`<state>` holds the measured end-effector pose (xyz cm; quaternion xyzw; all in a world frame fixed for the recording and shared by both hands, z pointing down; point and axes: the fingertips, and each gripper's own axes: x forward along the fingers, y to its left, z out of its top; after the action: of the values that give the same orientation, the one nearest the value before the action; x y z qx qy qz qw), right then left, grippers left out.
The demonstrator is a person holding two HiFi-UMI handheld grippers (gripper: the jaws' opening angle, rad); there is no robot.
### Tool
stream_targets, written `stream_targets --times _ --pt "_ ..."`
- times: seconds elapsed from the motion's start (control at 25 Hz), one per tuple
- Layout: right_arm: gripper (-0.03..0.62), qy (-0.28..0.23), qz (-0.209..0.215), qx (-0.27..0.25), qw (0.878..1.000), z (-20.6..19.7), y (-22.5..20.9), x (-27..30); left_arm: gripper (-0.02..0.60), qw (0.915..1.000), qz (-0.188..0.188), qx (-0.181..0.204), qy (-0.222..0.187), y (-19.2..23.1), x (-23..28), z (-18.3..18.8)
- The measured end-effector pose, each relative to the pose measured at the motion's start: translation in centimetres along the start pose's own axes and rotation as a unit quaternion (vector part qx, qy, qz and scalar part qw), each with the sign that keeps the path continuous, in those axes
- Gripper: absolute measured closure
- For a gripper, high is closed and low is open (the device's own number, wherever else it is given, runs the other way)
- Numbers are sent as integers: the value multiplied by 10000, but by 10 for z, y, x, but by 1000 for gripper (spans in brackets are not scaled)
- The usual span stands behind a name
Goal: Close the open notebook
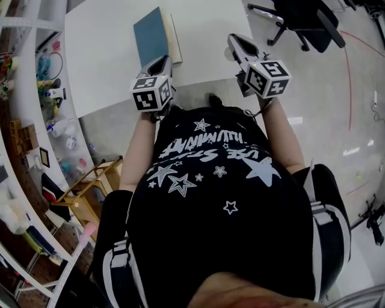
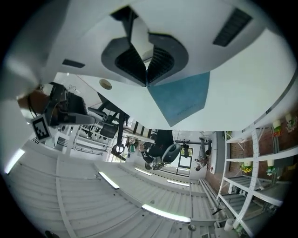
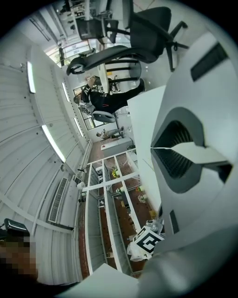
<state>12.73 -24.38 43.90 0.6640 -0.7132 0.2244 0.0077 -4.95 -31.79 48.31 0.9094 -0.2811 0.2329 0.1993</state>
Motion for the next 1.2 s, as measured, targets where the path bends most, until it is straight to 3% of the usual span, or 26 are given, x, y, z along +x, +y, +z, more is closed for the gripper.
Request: stream_targets --times 0.2,0.44,0.6,0.88,1.2 --pt "583 64 -27 7 10000 -1 -25 -15 555 9990 214 112 387 -9 30 -25" --pt "583 150 -101 85 9998 -3 -71 -34 555 9977 496 -190 431 -14 47 -41" --pt "583 224 -21 77 9997 -4 -88 -31 555 9959 639 -582 281 -7 46 -43" --pt "583 414 594 35 9974 -4 -85 -8 555 9861 1090 -1205 -355 -12 20 -22" --pt "583 458 1265 -115 9908 0 -49 11 555 9827 1180 -1259 -673 -38 -4 -16"
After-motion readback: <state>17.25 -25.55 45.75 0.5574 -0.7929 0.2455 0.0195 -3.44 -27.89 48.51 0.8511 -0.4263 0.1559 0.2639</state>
